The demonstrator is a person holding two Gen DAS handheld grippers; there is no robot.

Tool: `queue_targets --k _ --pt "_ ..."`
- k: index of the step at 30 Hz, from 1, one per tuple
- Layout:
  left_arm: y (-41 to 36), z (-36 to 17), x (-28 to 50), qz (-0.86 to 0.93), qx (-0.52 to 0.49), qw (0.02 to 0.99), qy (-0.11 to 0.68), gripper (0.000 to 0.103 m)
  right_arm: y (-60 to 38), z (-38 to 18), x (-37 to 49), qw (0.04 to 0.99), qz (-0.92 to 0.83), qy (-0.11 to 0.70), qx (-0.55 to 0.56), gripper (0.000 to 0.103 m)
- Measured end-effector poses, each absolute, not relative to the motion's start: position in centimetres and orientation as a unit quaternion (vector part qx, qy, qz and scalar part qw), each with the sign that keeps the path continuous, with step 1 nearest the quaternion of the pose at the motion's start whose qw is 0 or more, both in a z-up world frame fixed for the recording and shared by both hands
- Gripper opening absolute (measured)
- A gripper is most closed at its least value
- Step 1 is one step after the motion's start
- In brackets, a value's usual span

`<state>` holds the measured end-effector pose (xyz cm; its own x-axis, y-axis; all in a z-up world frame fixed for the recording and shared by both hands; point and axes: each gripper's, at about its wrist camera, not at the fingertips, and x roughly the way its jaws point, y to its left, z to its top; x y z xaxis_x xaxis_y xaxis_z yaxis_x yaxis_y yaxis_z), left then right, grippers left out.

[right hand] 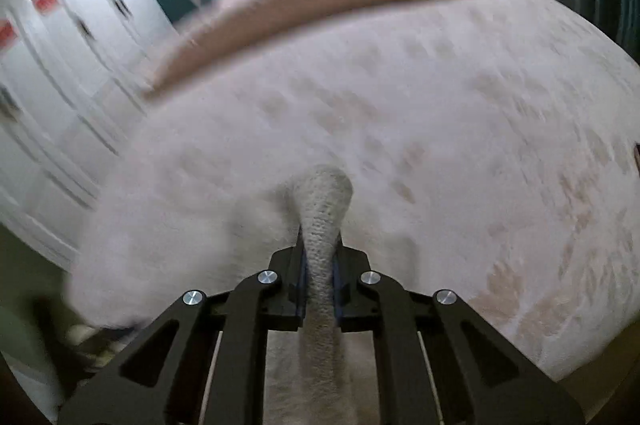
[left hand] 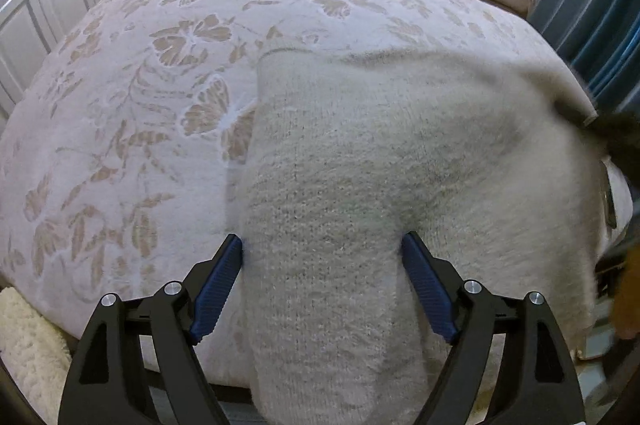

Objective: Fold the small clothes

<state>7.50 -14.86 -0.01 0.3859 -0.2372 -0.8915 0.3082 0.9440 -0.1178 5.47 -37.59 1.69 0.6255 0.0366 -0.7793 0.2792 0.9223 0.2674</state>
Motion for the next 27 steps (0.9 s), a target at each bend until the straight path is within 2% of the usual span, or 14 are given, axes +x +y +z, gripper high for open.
queue_targets --k 2,3,7,10,14,20,24,27 --pt "-15.3 -0.4 7.5 -0.167 0.041 0.830 0.530 0.083 -37.5 -4.0 6.7 0.847 -0.085 0.496 0.174 0.010" --pt "-15.5 -0.4 7.4 -0.167 0.048 0.832 0.528 0.083 -37.6 -4.2 6.2 0.852 -0.087 0.483 0.183 0.010" --pt "-15.6 -0.5 7.1 -0.162 0.058 0.835 0.522 0.083 -38.1 0.4 3.9 0.864 -0.085 0.435 0.238 0.013" --pt "-15.4 -0.4 7.2 -0.161 0.055 0.834 0.524 0.083 -36.4 4.2 0.2 0.884 -0.073 0.403 0.227 0.013" --pt "-15.5 0.1 6.9 -0.162 0.057 0.836 0.521 0.083 -34.6 4.6 -3.5 0.880 -0.042 0.409 0.236 0.013" --pt "-15.5 0.2 6.0 -0.158 0.061 0.838 0.519 0.083 -32.0 0.7 -5.9 0.855 -0.048 0.469 0.218 0.013" --pt "-15.6 0.4 5.4 -0.161 0.065 0.837 0.518 0.083 -32.5 -3.9 -5.7 0.837 -0.073 0.506 0.193 0.005" --pt "-15.3 0.9 4.4 -0.168 0.071 0.836 0.517 0.081 -32.7 -3.8 -5.6 0.835 -0.065 0.505 0.208 0.005"
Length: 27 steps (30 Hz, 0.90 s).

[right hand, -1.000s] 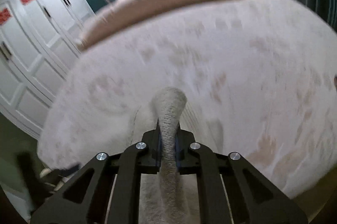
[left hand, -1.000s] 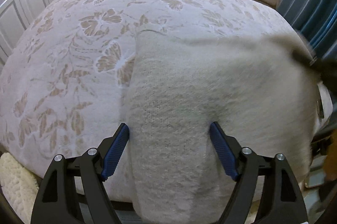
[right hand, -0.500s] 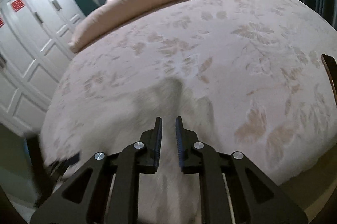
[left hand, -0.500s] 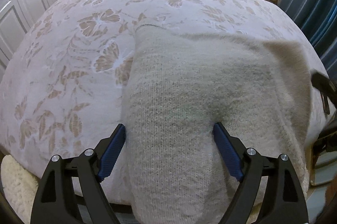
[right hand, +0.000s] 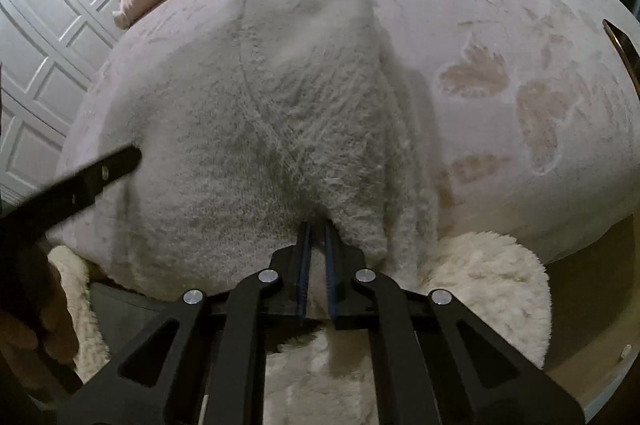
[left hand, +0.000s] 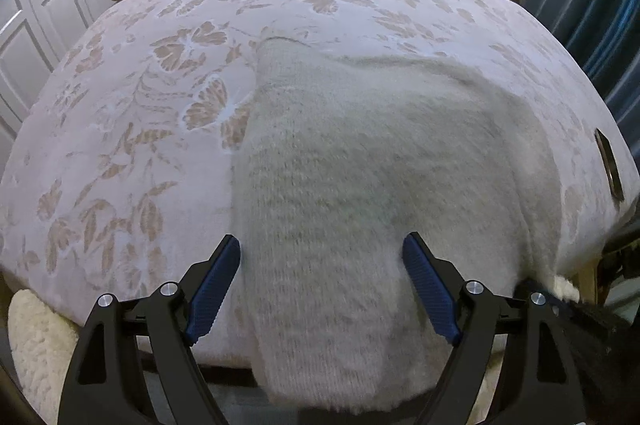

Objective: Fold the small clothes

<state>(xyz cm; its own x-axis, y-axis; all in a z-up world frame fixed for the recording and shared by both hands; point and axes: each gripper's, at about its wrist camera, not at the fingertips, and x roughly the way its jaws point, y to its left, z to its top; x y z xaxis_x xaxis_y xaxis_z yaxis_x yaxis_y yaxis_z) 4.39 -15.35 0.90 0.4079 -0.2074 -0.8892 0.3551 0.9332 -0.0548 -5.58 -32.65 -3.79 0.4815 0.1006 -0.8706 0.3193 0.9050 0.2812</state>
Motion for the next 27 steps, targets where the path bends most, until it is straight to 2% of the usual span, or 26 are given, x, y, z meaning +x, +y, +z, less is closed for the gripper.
queue_targets --k 7,10,13,19,20,21,22,23,27 --pt "-11.9 0.6 0.7 -0.176 0.088 0.816 0.544 0.081 -32.6 0.2 -7.4 0.855 -0.053 0.465 0.224 0.012" --pt "-11.2 -1.3 0.5 -0.170 0.082 0.802 0.567 0.084 -32.2 -1.3 -6.8 0.850 -0.073 0.485 0.190 0.013" --pt "-11.8 -2.8 0.6 -0.170 0.087 0.795 0.576 0.085 -32.2 -4.7 -5.8 0.830 -0.062 0.515 0.205 0.011" --pt "-12.3 -2.1 0.1 -0.167 0.090 0.798 0.572 0.086 -32.6 -2.5 -5.7 0.831 -0.064 0.504 0.224 0.015" --pt "-12.2 -1.6 0.1 -0.169 0.084 0.799 0.571 0.086 -32.8 -1.6 -6.2 0.838 -0.062 0.489 0.235 0.024" --pt "-12.1 -1.0 0.1 -0.172 0.078 0.800 0.570 0.086 -33.2 -0.8 -6.6 0.844 -0.058 0.470 0.251 0.039" --pt "-12.0 -0.4 0.2 -0.174 0.072 0.802 0.567 0.085 -33.5 -0.3 -6.8 0.848 -0.060 0.457 0.262 0.048" --pt "-12.0 0.2 0.3 -0.176 0.065 0.806 0.562 0.084 -33.6 0.1 -7.1 0.853 -0.070 0.447 0.262 0.062" --pt "-12.5 1.9 1.0 -0.182 0.050 0.815 0.547 0.084 -33.7 0.4 -6.2 0.858 -0.100 0.446 0.235 0.064"
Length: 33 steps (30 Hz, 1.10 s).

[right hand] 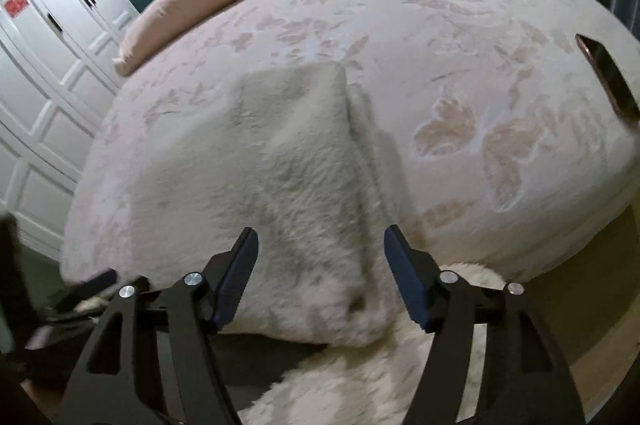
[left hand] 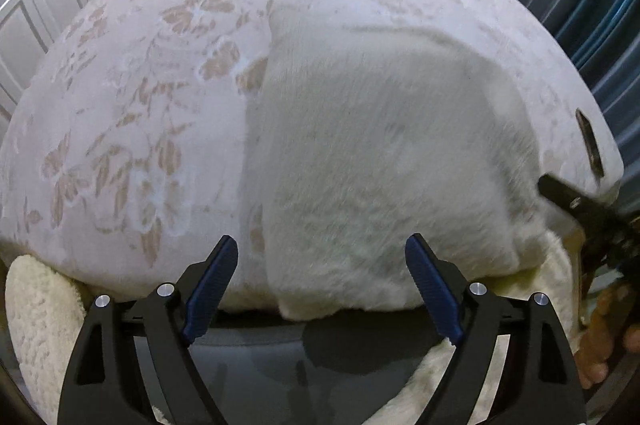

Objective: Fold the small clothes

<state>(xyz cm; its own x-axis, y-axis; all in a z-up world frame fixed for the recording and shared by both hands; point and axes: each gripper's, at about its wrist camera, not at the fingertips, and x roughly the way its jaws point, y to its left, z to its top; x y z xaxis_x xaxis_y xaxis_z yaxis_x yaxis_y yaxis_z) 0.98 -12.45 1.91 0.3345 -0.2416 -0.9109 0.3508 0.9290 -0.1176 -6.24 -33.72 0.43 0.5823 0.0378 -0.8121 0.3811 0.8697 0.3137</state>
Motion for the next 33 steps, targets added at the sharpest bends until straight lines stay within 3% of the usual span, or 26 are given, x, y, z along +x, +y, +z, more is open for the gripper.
queue_targets --k 5,12,17,23,24,25,27,29,31,33 --pt "-13.2 2.6 2.9 -0.180 0.041 0.822 0.539 0.084 -34.6 -0.2 -4.8 0.857 -0.093 0.443 0.247 0.065" --pt "-12.9 0.6 6.9 -0.179 -0.006 0.809 0.560 0.085 -36.7 -3.4 -1.9 0.835 -0.078 0.469 0.277 0.083" --pt "-11.8 -1.9 8.5 -0.184 -0.060 0.793 0.577 0.097 -37.1 -5.8 -1.2 0.815 -0.031 0.474 0.332 0.090" --pt "-11.6 -4.5 9.5 -0.229 -0.136 0.773 0.575 0.098 -37.6 -6.8 0.0 0.812 0.013 0.458 0.361 0.092" --pt "-11.8 -4.4 9.6 -0.238 -0.139 0.772 0.572 0.097 -37.5 -6.8 0.3 0.812 0.019 0.459 0.360 0.089" --pt "-12.1 -4.2 9.5 -0.255 -0.143 0.767 0.571 0.086 -37.4 -6.7 0.5 0.814 0.025 0.458 0.358 0.084" --pt "-12.5 -3.4 9.5 -0.264 -0.144 0.764 0.570 0.076 -37.1 -6.2 1.0 0.816 0.029 0.461 0.349 0.061" --pt "-12.7 -2.1 9.4 -0.281 -0.137 0.764 0.565 0.053 -37.1 -5.2 0.9 0.818 0.028 0.456 0.349 0.040" --pt "-12.5 -0.3 9.2 -0.302 -0.139 0.763 0.554 0.043 -36.8 -3.2 0.3 0.830 0.023 0.440 0.342 0.035" --pt "-12.2 1.8 9.2 -0.321 -0.142 0.767 0.537 0.041 -35.9 -0.6 -0.3 0.846 0.026 0.416 0.333 0.034"
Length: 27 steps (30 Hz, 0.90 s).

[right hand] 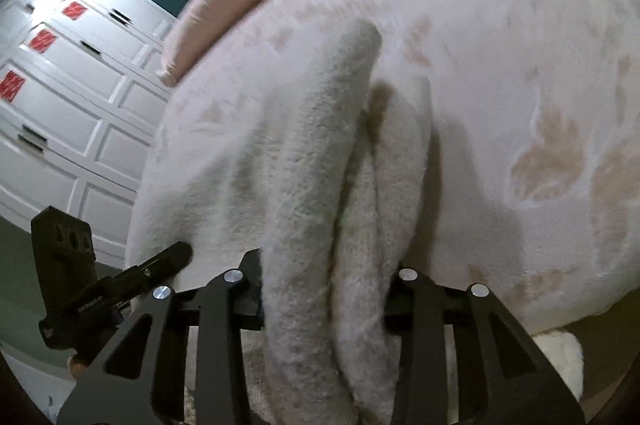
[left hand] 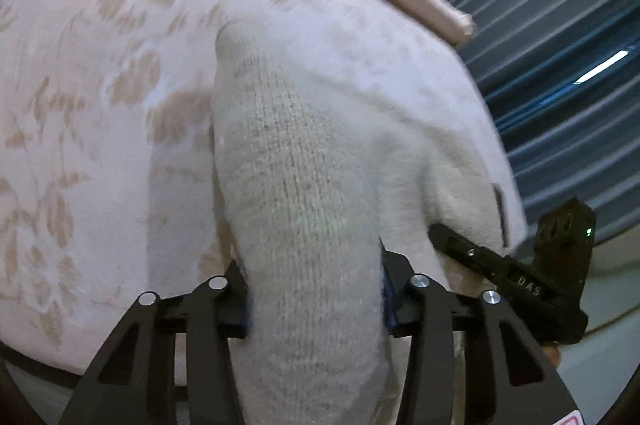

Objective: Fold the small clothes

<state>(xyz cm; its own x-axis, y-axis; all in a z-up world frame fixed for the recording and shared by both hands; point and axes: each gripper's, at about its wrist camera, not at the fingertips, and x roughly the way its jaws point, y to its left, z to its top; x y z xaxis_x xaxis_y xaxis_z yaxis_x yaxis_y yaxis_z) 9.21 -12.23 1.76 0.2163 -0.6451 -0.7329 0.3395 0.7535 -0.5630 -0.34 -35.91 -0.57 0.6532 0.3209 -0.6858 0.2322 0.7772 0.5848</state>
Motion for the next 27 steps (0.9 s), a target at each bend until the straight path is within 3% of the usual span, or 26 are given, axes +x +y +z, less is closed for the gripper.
queue_targets --k 10,14,17,20,23,27 --pt "-5.7 20.1 9.1 -0.407 -0.116 0.833 0.355 0.041 -29.9 16.6 -0.6 0.925 0.081 0.246 0.278 0.035" --pt "-2.1 23.3 11.2 -0.391 -0.109 0.855 0.323 0.043 -27.1 19.4 3.3 0.926 0.119 0.224 0.280 0.039" --pt "0.4 21.1 13.6 -0.360 -0.099 0.865 0.335 0.050 -25.3 16.5 7.8 0.913 0.119 0.260 0.292 0.047" --pt "2.1 13.2 17.4 -0.300 -0.109 0.861 0.396 0.058 -24.2 9.1 11.7 0.898 0.075 0.329 0.282 0.057" --pt "4.4 4.6 18.9 -0.206 -0.108 0.841 0.489 0.056 -24.1 1.1 13.0 0.861 -0.002 0.420 0.287 0.052" --pt "8.0 2.1 16.0 -0.192 -0.156 0.838 0.486 0.056 -24.3 0.1 9.6 0.862 -0.003 0.402 0.308 0.052"
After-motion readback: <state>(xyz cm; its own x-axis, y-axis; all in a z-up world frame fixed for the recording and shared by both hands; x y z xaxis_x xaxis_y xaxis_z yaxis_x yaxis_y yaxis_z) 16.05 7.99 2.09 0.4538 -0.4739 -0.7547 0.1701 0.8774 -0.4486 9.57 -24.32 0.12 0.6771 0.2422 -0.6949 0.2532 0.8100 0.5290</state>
